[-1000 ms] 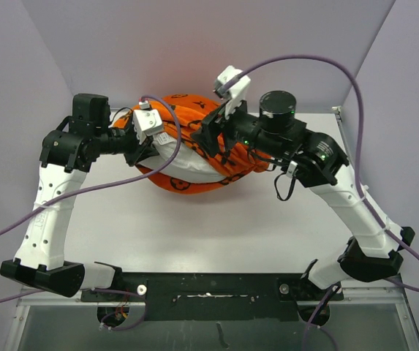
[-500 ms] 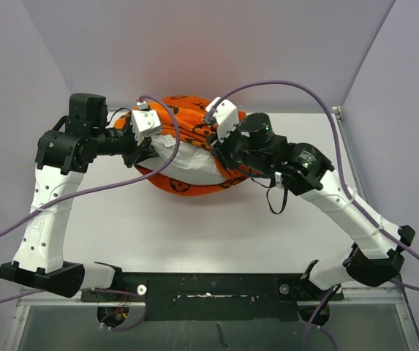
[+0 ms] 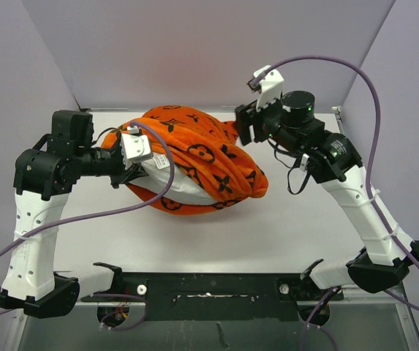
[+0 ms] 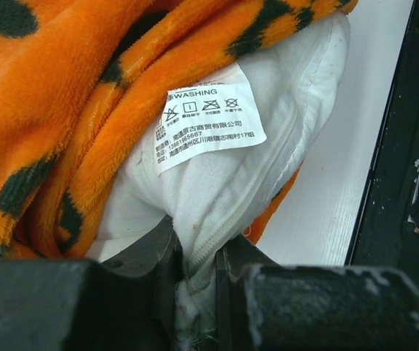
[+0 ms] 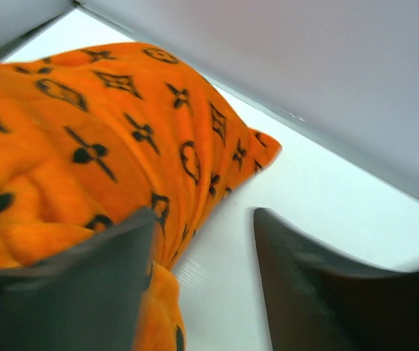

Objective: Remove the pillowcase from the pillow

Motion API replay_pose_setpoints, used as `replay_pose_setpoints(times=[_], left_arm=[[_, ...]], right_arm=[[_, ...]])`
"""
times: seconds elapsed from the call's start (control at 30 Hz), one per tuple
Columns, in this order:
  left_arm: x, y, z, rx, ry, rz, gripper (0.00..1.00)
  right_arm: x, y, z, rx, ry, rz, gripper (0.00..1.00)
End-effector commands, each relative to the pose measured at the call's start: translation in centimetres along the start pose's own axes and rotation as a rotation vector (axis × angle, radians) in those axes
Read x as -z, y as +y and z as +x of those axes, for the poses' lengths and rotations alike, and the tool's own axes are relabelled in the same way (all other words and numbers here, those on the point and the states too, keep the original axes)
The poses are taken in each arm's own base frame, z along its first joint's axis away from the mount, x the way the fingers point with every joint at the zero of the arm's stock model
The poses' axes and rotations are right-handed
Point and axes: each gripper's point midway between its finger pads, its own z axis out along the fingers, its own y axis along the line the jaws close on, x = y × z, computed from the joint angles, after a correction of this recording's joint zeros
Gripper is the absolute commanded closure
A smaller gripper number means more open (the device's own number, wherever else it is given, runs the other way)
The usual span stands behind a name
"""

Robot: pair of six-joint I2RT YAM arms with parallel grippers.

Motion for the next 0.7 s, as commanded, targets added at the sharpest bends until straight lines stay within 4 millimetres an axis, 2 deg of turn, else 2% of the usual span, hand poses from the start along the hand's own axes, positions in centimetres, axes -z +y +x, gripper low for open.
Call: replay_pose_setpoints(times=[0.0,0.07,0.17,0.37,0.43,0.53,0.67], left_arm=[[1.8,0.7,-3.7,-0.087,-0.113,-0.079,1.0],[1.6,2.1,-4.0,-0.05,-0.113,-0.125,1.0],[1.2,4.1,-4.2,0.021,-0.11,-0.186,1.0],[0.6,4.4,-4.3,0.075,-0.119,-0.175,1.0],[0.5,4.3,-4.2,0.08,-0.117,-0.173,1.0],[0.5,4.4,-4.1,0.081,-0.113,-0.174,1.0],[0.8,4.3,-4.8,0.093,-0.123,-0.166,1.0]], right_arm=[[2.3,7.6,-1.9,0.07,-0.127,-0.301,0.23],[4.2,9.2,-1.9,0.098,-0.171,-0.365,0.19],[5.9,10.4,-1.9,0.095,-0.194,-0.417,0.17],[7.4,10.9,-2.6,0.09,-0.221,-0.443,0.15],[7.9,11.7,-3.1,0.091,-0.231,-0.477,0.15],[7.9,13.4,-2.5,0.13,-0.203,-0.513,0.13],[6.1,14.2,0.0,0.212,-0.111,-0.457,0.16]])
